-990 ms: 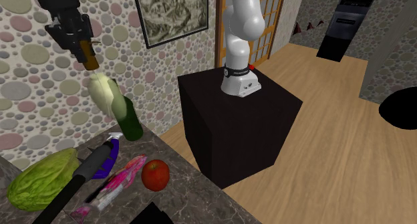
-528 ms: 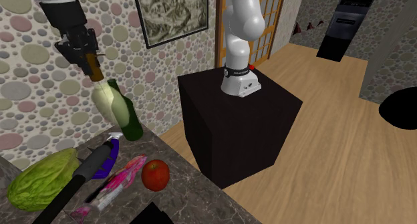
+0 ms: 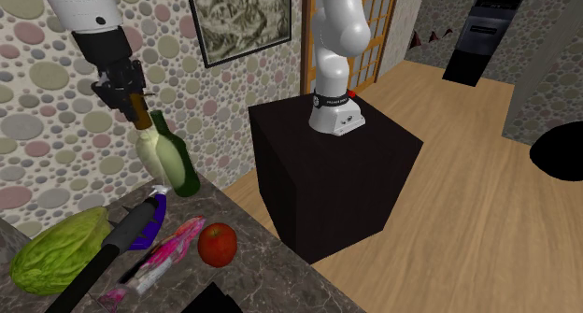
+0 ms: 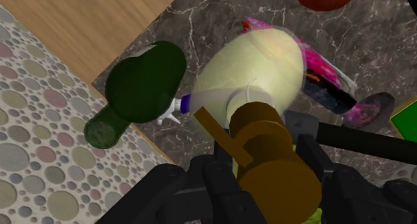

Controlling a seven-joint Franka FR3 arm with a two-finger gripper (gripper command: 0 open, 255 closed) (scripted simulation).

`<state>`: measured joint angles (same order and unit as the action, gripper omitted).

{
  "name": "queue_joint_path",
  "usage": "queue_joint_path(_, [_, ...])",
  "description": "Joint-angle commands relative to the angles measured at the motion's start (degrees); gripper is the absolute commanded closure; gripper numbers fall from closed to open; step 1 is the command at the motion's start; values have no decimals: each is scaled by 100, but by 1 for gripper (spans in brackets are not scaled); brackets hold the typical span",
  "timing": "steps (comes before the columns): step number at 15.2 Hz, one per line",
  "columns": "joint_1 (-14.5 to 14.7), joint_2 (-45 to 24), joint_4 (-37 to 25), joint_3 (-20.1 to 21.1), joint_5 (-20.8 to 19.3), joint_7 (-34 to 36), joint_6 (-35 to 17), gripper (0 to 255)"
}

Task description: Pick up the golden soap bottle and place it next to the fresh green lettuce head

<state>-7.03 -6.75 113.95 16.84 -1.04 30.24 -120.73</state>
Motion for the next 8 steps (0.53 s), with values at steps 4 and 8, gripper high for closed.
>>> queue_joint_path(4, [10,-171,194,-10,-62,34,-366,255])
queue_joint_path(8, [22,-324,330,-21,-120,70,-647,255])
